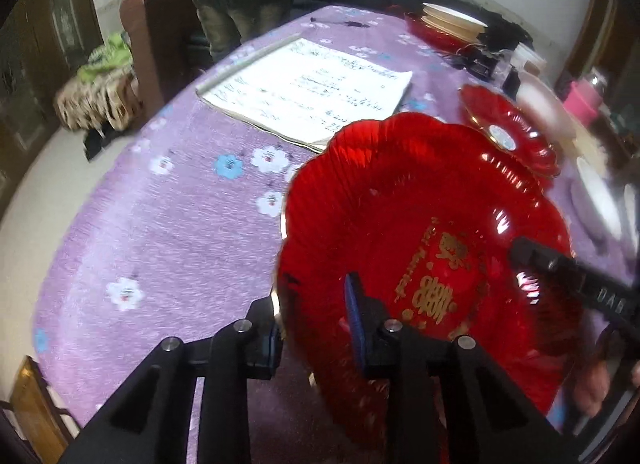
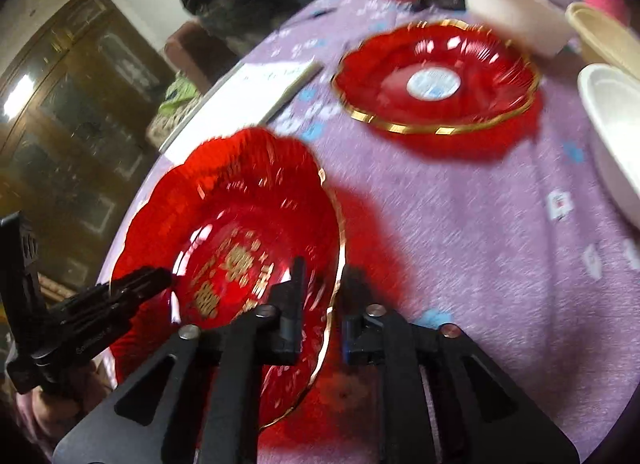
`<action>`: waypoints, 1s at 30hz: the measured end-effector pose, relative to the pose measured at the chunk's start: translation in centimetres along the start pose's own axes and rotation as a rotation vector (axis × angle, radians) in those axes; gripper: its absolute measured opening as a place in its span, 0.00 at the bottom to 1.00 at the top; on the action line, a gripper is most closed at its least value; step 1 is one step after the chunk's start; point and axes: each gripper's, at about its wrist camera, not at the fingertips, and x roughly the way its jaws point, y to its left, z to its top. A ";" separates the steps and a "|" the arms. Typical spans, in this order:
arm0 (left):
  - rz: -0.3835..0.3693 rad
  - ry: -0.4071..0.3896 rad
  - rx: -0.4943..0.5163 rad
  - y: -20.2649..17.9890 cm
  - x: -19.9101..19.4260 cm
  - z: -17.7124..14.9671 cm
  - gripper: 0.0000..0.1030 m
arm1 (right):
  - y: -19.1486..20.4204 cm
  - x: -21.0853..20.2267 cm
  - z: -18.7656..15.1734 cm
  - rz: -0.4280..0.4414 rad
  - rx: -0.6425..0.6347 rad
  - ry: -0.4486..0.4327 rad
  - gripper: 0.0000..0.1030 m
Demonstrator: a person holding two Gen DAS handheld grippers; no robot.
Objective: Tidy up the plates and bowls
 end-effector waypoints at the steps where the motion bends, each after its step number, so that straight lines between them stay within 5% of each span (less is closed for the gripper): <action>1: 0.028 -0.015 0.013 -0.1 -0.5 -0.2 0.31 | 0.1 -0.3 0.1 -0.007 -0.012 -0.007 0.15; 5: 0.101 -0.094 0.064 0.2 -3.1 -0.8 0.61 | -0.6 -2.2 0.1 -0.026 -0.031 -0.070 0.15; 10: 0.129 -0.160 0.072 1.3 -6.4 -0.9 0.64 | -2.6 -6.1 0.9 -0.004 0.000 -0.159 0.25; 14: 0.030 -0.209 0.048 1.5 -8.7 2.0 0.79 | -4.7 -8.7 3.1 0.007 0.081 -0.207 0.25; 16: -0.043 -0.218 0.032 1.0 -9.1 4.4 0.79 | -6.1 -8.4 4.7 0.046 0.178 -0.186 0.26; 21: -0.128 -0.131 0.083 -2.7 -5.0 12.9 0.79 | -9.0 -4.9 6.4 0.125 0.421 -0.077 0.26; 25: -0.217 0.077 0.069 -6.1 2.8 18.4 0.79 | -10.3 -3.7 6.5 0.097 0.518 -0.060 0.33; 27: -0.214 0.138 0.058 -7.5 5.2 19.2 0.79 | -11.0 -3.5 6.6 0.094 0.571 -0.058 0.46; 30: -0.202 0.200 0.063 -9.7 8.5 19.9 0.79 | -11.8 -3.2 6.6 0.086 0.597 -0.071 0.46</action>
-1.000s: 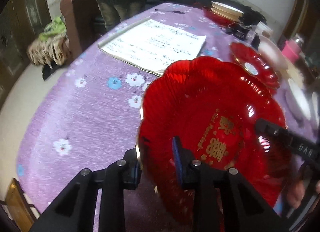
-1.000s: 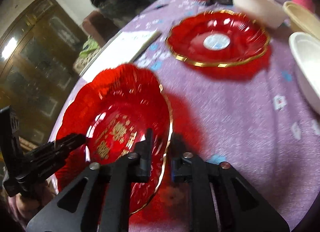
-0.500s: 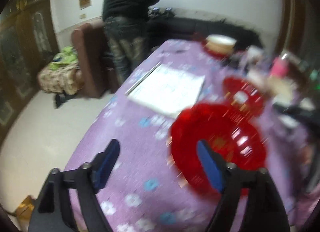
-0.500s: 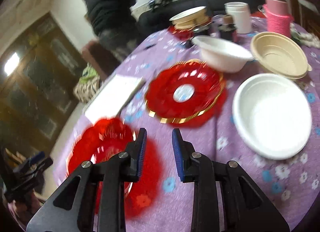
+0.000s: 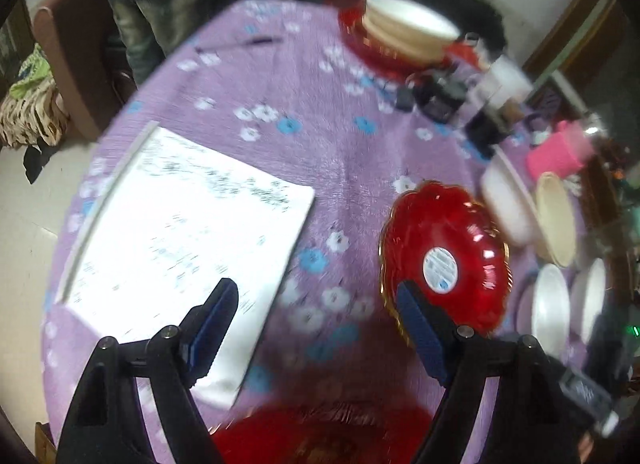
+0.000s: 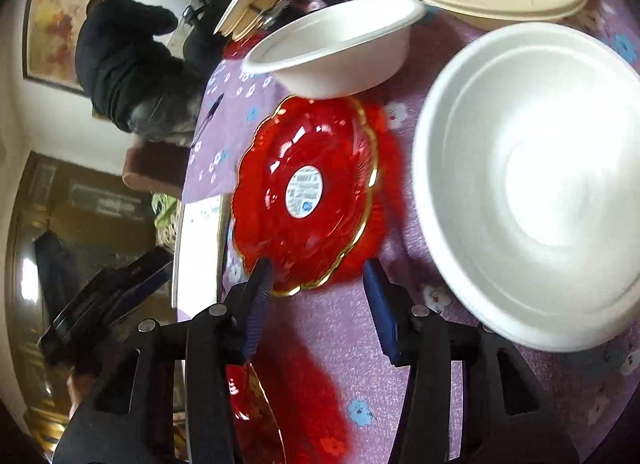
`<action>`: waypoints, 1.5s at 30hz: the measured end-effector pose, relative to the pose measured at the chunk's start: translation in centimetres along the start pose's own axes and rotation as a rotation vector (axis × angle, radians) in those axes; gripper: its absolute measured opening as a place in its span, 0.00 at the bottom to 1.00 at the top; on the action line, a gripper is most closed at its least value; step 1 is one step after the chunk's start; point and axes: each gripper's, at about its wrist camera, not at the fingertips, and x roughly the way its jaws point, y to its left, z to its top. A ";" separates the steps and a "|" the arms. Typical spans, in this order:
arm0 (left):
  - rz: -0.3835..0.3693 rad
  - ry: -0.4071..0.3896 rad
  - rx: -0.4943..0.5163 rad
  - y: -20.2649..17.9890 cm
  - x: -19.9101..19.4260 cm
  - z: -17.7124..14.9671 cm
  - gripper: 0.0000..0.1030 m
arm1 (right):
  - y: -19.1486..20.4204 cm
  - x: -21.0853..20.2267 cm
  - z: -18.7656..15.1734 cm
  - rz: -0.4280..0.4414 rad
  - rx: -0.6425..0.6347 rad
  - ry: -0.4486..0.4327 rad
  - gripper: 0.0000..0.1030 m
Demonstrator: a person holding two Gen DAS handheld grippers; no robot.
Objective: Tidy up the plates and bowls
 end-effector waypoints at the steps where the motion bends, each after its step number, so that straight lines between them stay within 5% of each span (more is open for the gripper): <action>1: -0.004 0.008 -0.002 -0.4 0.9 0.4 0.79 | -0.2 0.1 0.2 -0.002 0.005 -0.011 0.46; 9: -0.004 0.064 0.019 -2.5 4.4 2.0 0.79 | -0.5 1.9 1.0 -0.019 0.063 -0.018 0.53; 18: -0.117 0.148 0.035 -3.9 6.7 1.9 0.77 | -0.8 2.7 1.6 0.043 0.064 -0.051 0.53; 23: -0.093 0.143 0.077 -4.8 6.8 1.5 0.55 | -0.7 3.0 1.7 0.055 0.044 -0.068 0.53; 25: -0.085 0.145 0.083 -5.0 6.9 1.5 0.38 | -0.6 3.1 1.6 0.044 0.022 -0.079 0.48; 27: -0.071 0.141 0.093 -5.1 6.9 1.4 0.36 | -0.6 3.4 1.6 0.012 0.008 -0.094 0.29; 31: -0.046 0.126 0.085 -4.9 7.0 1.5 0.26 | -1.4 3.3 1.9 0.004 0.021 -0.106 0.15; 34: -0.039 0.120 0.079 -4.4 6.9 1.5 0.18 | -1.3 3.3 1.8 -0.002 0.002 -0.115 0.14; 45: 0.000 0.084 0.099 -3.7 4.3 0.6 0.16 | -0.8 3.0 1.0 0.030 -0.015 -0.082 0.12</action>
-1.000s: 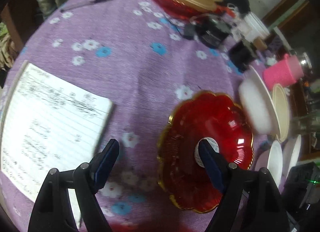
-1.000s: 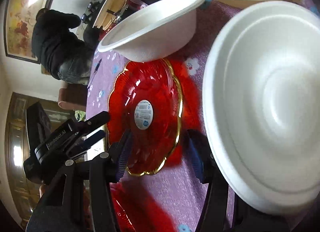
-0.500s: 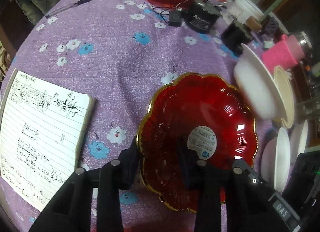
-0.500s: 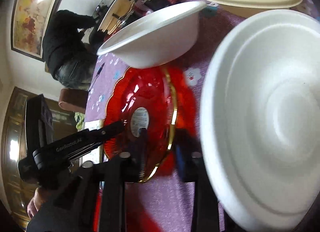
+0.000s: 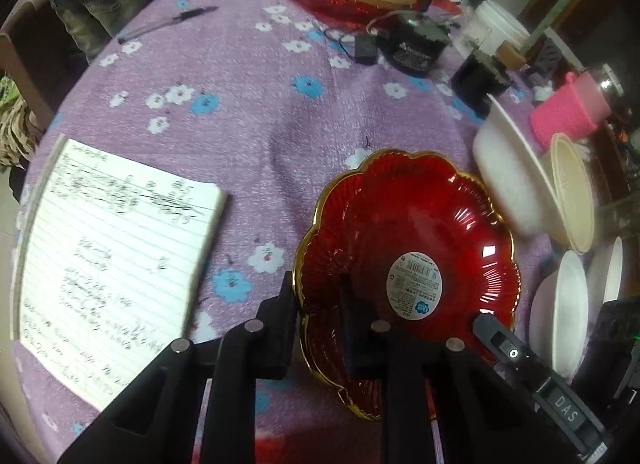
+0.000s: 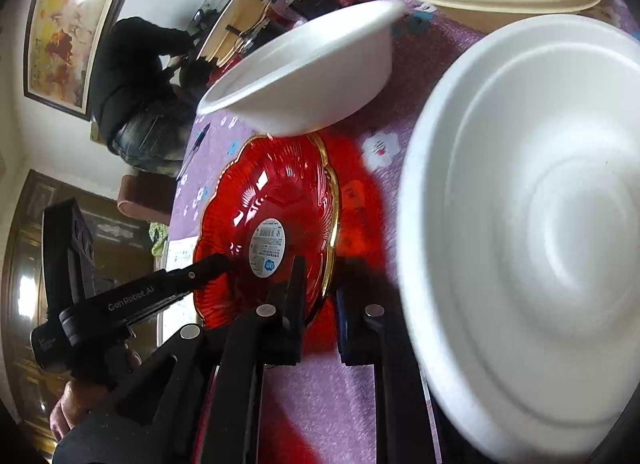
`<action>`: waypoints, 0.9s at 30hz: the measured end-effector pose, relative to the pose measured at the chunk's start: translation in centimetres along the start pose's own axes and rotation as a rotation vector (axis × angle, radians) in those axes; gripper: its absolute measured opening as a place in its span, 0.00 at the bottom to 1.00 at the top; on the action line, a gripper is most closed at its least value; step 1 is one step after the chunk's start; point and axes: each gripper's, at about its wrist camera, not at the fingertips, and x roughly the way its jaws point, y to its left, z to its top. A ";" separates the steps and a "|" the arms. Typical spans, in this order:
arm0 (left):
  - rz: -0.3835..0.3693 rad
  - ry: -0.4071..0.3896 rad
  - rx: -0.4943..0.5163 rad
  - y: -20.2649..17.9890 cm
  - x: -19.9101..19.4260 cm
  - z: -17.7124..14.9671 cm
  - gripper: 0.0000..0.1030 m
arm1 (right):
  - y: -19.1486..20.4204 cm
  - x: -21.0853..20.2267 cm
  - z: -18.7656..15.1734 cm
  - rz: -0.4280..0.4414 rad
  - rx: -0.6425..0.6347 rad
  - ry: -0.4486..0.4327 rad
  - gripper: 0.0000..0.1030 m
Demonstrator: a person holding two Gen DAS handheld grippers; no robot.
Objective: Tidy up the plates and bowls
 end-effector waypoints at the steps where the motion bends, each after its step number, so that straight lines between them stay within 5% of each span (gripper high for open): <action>1: -0.001 -0.003 -0.005 0.3 -0.5 -0.1 0.16 | 0.2 -0.1 0.0 0.011 0.000 0.003 0.12; 10: 0.017 -0.066 -0.002 0.3 -6.1 -2.4 0.16 | 3.0 -3.2 -2.0 0.095 -0.068 -0.032 0.12; 27: 0.043 -0.122 -0.011 1.9 -11.3 -12.5 0.16 | 4.9 -7.2 -9.9 0.097 -0.209 -0.024 0.12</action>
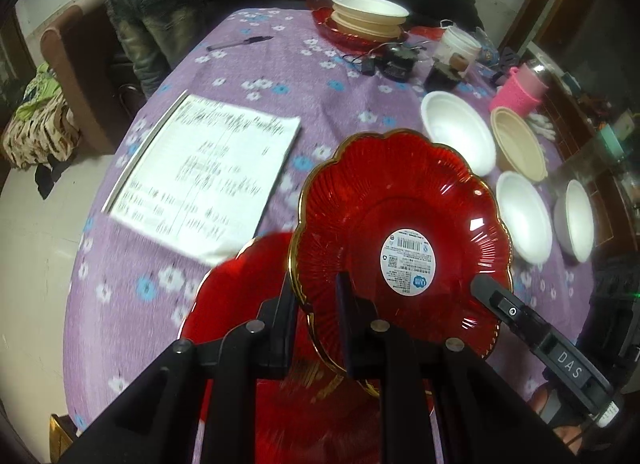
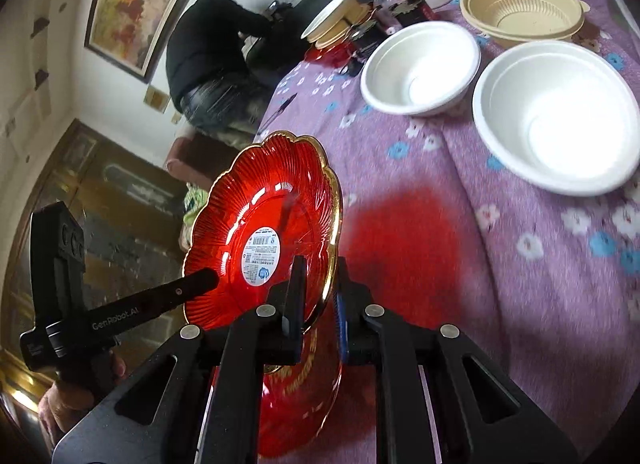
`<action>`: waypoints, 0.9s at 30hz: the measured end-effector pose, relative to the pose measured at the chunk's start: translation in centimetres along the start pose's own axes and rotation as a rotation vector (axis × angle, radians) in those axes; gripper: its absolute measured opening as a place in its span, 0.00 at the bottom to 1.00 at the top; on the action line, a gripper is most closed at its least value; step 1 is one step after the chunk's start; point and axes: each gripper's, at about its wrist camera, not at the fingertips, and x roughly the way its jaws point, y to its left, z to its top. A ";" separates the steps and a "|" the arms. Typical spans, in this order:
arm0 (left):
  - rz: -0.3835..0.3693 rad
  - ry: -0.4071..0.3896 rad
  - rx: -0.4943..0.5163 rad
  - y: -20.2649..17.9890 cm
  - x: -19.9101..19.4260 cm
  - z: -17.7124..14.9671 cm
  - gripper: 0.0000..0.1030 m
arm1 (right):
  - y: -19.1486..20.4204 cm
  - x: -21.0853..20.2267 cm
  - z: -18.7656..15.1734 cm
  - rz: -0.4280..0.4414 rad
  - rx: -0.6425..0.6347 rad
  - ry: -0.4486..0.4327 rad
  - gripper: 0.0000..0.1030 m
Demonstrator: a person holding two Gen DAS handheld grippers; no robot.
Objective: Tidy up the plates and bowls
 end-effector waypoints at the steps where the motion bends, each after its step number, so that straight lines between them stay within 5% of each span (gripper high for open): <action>1: 0.002 0.002 -0.004 0.3 -0.1 -0.6 0.16 | 0.2 0.1 -0.4 -0.004 -0.011 0.007 0.12; 20: -0.043 0.049 -0.113 5.3 0.6 -7.6 0.17 | 3.3 3.2 -5.5 -0.126 -0.205 0.064 0.12; 27: -0.004 0.045 -0.120 6.3 0.5 -8.2 0.18 | 4.2 3.0 -6.1 -0.159 -0.292 0.074 0.23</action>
